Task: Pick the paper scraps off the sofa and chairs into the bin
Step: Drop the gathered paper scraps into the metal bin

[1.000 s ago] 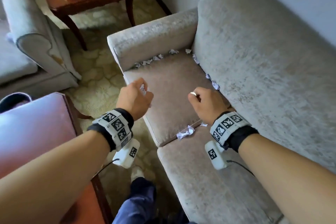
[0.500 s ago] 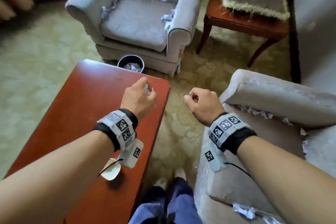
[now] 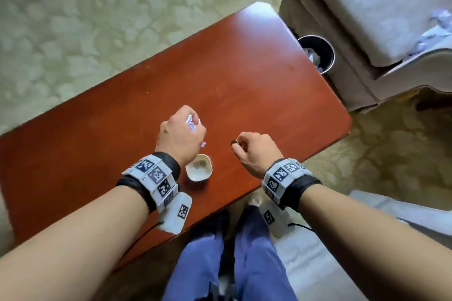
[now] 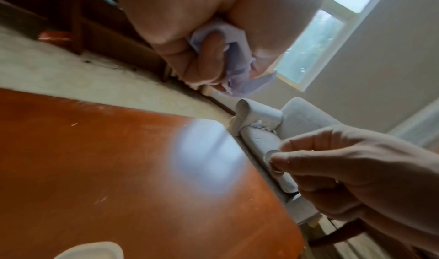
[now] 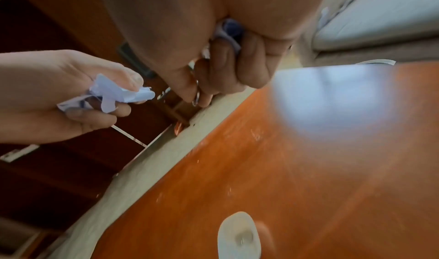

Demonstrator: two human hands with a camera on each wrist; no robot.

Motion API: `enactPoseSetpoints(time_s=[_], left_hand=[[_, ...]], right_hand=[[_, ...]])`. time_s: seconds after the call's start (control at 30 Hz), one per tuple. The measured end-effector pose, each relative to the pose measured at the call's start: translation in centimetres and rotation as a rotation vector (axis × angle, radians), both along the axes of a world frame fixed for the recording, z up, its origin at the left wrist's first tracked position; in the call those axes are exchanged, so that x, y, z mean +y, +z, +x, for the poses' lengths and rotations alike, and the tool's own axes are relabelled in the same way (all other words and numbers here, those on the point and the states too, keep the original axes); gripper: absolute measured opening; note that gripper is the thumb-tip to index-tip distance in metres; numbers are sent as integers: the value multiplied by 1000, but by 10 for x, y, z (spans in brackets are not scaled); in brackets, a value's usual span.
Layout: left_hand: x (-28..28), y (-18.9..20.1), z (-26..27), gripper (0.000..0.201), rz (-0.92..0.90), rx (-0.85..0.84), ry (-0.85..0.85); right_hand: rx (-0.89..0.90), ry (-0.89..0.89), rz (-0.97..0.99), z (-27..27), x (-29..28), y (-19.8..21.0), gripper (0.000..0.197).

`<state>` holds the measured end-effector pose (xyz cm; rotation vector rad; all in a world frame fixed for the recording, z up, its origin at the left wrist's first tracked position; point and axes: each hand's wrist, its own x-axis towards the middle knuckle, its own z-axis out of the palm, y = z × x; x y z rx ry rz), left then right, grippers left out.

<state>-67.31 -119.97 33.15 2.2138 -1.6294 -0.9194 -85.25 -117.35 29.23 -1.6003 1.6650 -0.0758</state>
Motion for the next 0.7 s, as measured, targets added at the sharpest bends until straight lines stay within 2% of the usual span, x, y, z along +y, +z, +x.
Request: enactPoseSetpoints(time_s=[0.23,0.43,0.57,0.7], left_hand=[[36,-102,78,6,156,10,201],[65,-168,110,10,240,26,283],[75,-200,114,9,260,57,297],[81,-216,113,8,275,100,309]], right_hand=[[85,258,155,79,-2,-120,23],[165,289,246,120,7,-206,28],[213,255,268,126,11,-237,31],[220,290,266,124,13,-242,26]])
